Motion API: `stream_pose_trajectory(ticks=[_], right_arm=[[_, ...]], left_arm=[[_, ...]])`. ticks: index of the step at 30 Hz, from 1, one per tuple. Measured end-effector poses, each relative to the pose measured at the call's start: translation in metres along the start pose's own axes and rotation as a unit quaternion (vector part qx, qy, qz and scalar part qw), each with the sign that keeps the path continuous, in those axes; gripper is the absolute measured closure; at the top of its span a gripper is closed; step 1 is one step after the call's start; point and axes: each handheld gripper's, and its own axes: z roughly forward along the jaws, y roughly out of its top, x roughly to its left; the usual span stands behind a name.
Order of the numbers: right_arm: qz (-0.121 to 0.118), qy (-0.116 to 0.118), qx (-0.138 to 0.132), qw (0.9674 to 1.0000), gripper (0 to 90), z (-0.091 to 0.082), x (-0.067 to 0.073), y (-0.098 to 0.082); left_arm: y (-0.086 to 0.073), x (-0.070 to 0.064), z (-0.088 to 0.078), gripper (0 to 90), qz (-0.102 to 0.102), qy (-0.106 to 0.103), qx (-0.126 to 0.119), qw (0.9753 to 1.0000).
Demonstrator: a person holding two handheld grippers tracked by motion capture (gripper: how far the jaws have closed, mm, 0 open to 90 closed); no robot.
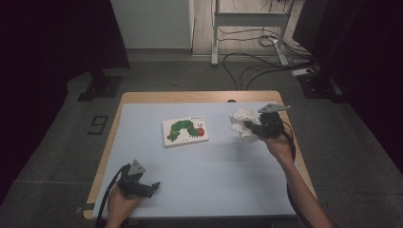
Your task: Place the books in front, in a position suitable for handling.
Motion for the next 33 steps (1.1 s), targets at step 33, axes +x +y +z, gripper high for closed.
stream_pose_trajectory(ticks=[33], right_arm=[[0.004, 0.016, -0.006, 0.9998, 63.4, -0.083, 0.020, -0.015]], left_arm=[[0.000, 0.000, 0.000, 0.1, 0.001, 0.000, 0.000, 1.0000]])
